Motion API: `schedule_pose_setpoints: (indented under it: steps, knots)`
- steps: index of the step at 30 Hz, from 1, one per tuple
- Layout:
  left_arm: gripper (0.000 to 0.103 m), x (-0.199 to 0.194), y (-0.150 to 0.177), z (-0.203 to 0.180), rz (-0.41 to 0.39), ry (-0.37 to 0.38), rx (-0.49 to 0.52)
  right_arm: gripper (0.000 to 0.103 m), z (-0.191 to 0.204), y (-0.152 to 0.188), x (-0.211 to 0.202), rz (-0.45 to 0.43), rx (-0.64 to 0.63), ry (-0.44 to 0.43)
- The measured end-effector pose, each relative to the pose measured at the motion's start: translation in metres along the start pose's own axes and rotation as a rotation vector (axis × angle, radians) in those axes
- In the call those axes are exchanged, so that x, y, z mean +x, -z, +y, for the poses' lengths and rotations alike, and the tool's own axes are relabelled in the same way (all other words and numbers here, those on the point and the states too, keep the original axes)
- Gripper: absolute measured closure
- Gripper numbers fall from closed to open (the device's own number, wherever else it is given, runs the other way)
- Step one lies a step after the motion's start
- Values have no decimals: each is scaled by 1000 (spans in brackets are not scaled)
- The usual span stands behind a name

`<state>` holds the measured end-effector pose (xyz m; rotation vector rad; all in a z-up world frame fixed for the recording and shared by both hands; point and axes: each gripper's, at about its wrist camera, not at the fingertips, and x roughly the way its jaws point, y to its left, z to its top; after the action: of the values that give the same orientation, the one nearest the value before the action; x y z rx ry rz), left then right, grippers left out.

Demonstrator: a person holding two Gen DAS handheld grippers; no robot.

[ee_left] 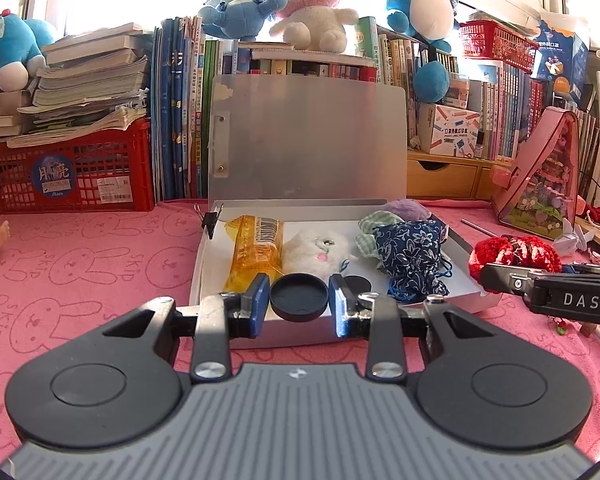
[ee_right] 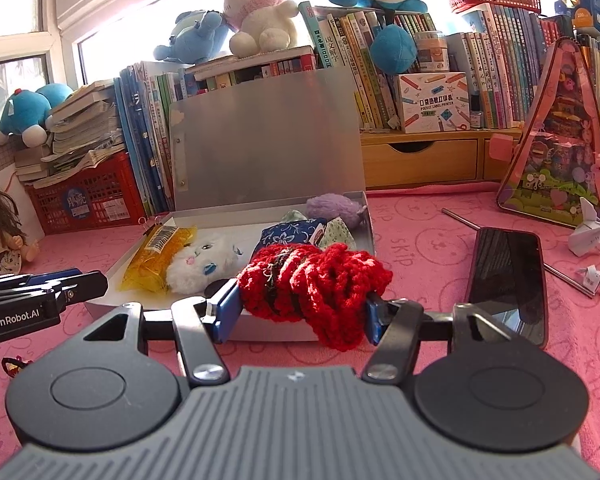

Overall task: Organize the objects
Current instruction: 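Carry the red pouch and black cap into the white box with both grippers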

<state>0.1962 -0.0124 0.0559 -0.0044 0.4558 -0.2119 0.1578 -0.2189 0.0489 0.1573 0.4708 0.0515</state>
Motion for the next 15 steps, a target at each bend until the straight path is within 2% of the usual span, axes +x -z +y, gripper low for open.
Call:
schedule_pose_setpoints:
  steps: [15]
  knots:
    - [65, 48, -12, 2, 53, -41, -8, 40, 1, -6, 43, 73, 1, 14]
